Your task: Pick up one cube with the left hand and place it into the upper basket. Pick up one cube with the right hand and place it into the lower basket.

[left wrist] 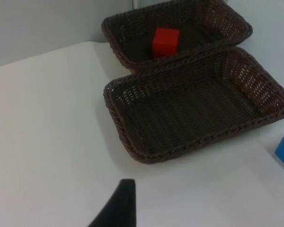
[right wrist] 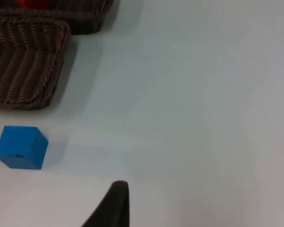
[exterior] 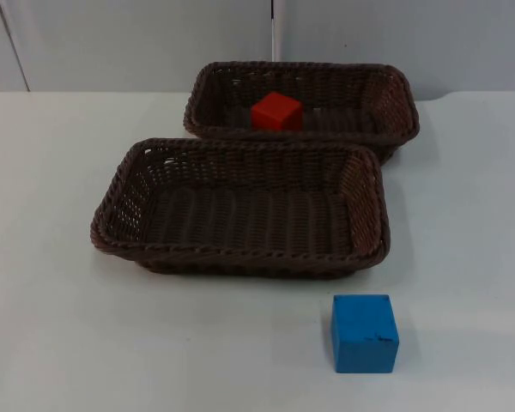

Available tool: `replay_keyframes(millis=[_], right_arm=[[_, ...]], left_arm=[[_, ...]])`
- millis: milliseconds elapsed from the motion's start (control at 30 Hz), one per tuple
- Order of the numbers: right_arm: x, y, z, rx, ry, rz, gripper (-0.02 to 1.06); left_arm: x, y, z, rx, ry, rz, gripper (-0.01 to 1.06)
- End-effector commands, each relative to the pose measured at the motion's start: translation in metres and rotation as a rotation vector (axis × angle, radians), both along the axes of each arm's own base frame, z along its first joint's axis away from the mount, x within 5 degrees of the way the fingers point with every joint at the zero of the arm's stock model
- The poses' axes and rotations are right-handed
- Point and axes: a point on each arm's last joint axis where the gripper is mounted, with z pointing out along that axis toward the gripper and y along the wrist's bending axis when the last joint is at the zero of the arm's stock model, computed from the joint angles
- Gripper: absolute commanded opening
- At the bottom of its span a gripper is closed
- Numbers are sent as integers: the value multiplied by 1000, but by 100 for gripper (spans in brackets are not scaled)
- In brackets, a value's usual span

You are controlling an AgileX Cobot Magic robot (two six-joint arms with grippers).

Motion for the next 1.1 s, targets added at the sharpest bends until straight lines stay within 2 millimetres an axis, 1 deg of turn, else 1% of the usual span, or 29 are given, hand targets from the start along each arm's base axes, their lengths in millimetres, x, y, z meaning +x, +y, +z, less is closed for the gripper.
replay_keyframes(millis=[0,133,167,233,267,300,333,400,500,533,600,700,733,833,900,933,1067], right_arm=[[14,3,8,16,44,12,105],[43,11,14,77,159,39,105],[43,11,14,77,159,39,105],[60,16,13,123,223,53,105],[74,19,9,150,281,57,105],[78,19,7,156,301,57,105],[78,19,7,156,301,57,105],[98,23,-4,173,383,74,105],[120,28,-20,201,503,86,105],[120,28,-20,201,503,86,105],[133,33,-32,241,580,103,105],[147,39,-46,291,660,131,105],[147,39,-46,291,660,131,105],[157,45,-57,290,703,147,105],[161,55,-63,271,711,183,105],[161,55,-63,271,711,183,105],[166,85,-73,236,695,248,105]], left_arm=[[-1,1,0,-4,-8,5,105],[-1,1,0,-4,-8,5,105],[-1,1,0,-4,-8,5,105],[-1,1,0,-4,-8,5,105],[-1,0,0,-7,-6,4,105],[-1,0,0,-7,-6,4,105],[-1,0,0,-7,-6,4,105],[-1,0,0,-7,-6,4,105],[-1,0,0,-7,-6,4,105],[-1,0,0,-7,-6,4,105],[-1,0,0,-7,-6,4,105],[-1,0,0,-7,-6,4,105],[-1,0,0,-7,-6,4,105],[-1,0,0,-7,-6,4,105],[-1,0,0,-7,-6,4,105],[-1,0,0,-7,-6,4,105],[-1,0,0,-7,-6,4,105]])
